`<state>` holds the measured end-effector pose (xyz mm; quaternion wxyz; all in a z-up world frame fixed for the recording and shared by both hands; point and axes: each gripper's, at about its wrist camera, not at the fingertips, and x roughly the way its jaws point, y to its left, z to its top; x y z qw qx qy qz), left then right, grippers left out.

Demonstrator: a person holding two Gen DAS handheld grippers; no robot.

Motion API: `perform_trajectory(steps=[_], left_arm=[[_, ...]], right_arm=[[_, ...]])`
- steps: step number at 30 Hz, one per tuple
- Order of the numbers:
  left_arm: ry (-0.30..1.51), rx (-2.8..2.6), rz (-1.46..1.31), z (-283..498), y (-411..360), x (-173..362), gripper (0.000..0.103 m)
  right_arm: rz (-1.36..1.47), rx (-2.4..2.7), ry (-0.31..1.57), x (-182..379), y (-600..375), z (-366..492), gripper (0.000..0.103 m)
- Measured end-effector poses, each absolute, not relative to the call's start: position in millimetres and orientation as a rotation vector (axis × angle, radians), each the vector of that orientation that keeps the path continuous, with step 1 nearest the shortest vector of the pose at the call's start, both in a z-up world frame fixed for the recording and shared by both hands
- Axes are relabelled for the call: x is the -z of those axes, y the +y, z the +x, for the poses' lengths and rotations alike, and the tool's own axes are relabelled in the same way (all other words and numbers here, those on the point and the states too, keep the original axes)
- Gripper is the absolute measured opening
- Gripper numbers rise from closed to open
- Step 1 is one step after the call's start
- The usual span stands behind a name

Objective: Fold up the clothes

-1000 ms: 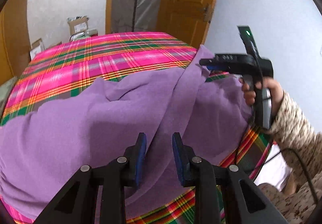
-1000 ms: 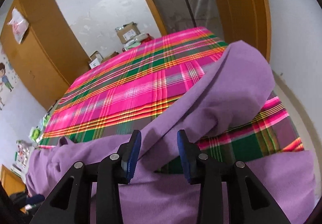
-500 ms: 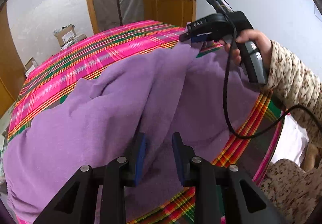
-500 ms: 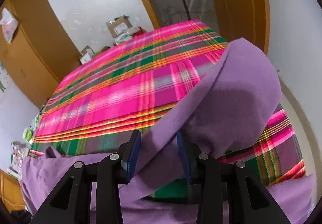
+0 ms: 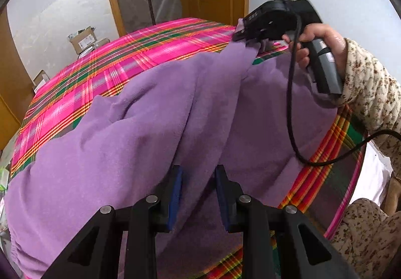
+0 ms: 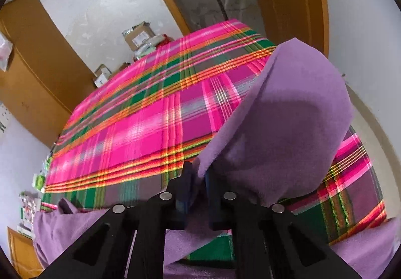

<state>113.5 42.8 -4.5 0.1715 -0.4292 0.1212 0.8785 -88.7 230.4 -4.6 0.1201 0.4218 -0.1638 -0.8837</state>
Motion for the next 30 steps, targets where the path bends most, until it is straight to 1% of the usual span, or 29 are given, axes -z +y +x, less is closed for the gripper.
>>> perform_trajectory(steps=[5, 6, 8, 10, 13, 18, 23, 30], left_arm=[[0.342, -2.497, -1.228, 114.2, 43.4, 6.0, 0.027], [0.339, -2.498, -1.229, 114.1, 42.5, 6.4, 0.026], [0.336, -2.502, -1.225, 113.9, 41.2, 6.3, 0.020], [0.313, -2.509, -1.225, 113.6, 38.5, 4.6, 0.011], [0.251, -2.515, -1.194, 117.0, 32.1, -2.7, 0.006], [0.190, -2.529, -1.128, 126.0, 24.7, -15.6, 0.005], [0.160, -2.550, -1.059, 136.8, 23.1, -29.4, 0.004], [0.187, -2.547, -1.011, 152.2, 25.3, -40.3, 0.004]], right_arm=[[1.160, 2.602, -0.469, -9.6, 233.2, -76.6, 0.004], [1.143, 2.610, -0.462, -13.0, 233.6, -73.0, 0.004], [1.111, 2.621, -0.465, -19.2, 236.7, -65.6, 0.004], [1.081, 2.630, -0.470, -25.2, 240.6, -58.1, 0.004], [1.050, 2.642, -0.478, -32.8, 246.9, -46.5, 0.004], [1.001, 2.664, -0.505, -42.4, 259.8, -23.6, 0.004], [0.919, 2.725, -0.458, -57.9, 266.5, 0.6, 0.004], [0.809, 2.784, -0.468, -73.7, 282.5, 43.3, 0.004]])
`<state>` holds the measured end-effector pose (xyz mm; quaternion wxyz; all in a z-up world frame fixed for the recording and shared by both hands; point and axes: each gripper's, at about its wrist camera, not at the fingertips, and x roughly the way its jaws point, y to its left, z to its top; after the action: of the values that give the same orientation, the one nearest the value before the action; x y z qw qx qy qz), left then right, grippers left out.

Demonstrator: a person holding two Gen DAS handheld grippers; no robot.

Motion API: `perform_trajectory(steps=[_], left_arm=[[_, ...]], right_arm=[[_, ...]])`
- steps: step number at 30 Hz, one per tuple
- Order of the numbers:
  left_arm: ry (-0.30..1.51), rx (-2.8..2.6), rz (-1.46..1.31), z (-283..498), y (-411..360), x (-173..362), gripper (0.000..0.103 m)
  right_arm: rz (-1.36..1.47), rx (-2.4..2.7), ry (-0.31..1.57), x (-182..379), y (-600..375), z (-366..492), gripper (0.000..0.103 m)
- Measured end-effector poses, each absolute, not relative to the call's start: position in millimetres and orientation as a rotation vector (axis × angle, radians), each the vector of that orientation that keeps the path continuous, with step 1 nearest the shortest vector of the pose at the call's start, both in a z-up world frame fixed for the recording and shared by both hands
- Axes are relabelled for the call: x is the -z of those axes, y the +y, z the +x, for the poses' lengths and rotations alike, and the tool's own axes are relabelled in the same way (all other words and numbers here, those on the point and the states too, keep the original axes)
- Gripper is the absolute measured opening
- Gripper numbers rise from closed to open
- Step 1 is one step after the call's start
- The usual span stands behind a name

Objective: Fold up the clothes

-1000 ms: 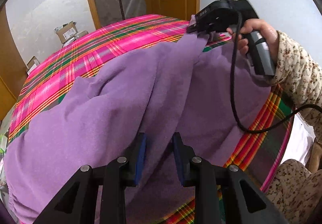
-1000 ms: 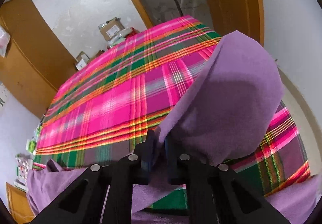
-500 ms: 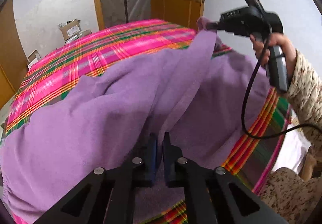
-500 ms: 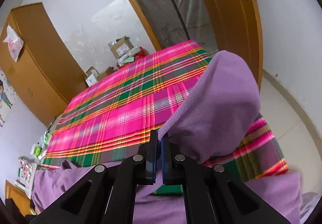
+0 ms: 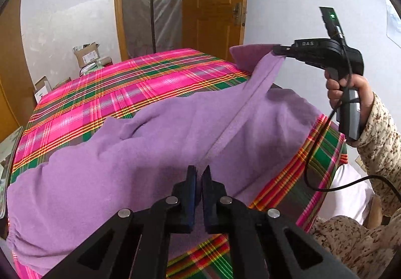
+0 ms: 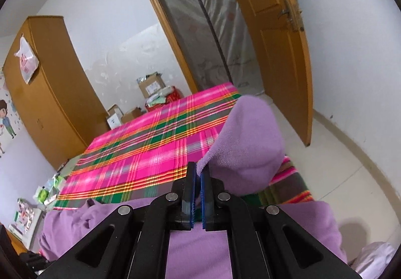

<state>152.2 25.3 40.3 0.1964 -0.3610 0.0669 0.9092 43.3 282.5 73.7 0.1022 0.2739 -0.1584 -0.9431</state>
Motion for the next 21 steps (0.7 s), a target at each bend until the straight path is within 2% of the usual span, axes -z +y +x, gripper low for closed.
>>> perform_trajectory(steps=[11, 21], left_arm=[[0.222, -2.503, -1.043, 169.6, 32.5, -28.1, 0.004], [0.275, -2.469, -1.122, 170.3, 37.8, -5.5, 0.004]], right_arm=[[0.785, 2.852, -0.475, -55.8, 301.7, 94.1, 0.004], [0.903, 2.866, -0.503, -13.9, 314.9, 111.3, 0.004]])
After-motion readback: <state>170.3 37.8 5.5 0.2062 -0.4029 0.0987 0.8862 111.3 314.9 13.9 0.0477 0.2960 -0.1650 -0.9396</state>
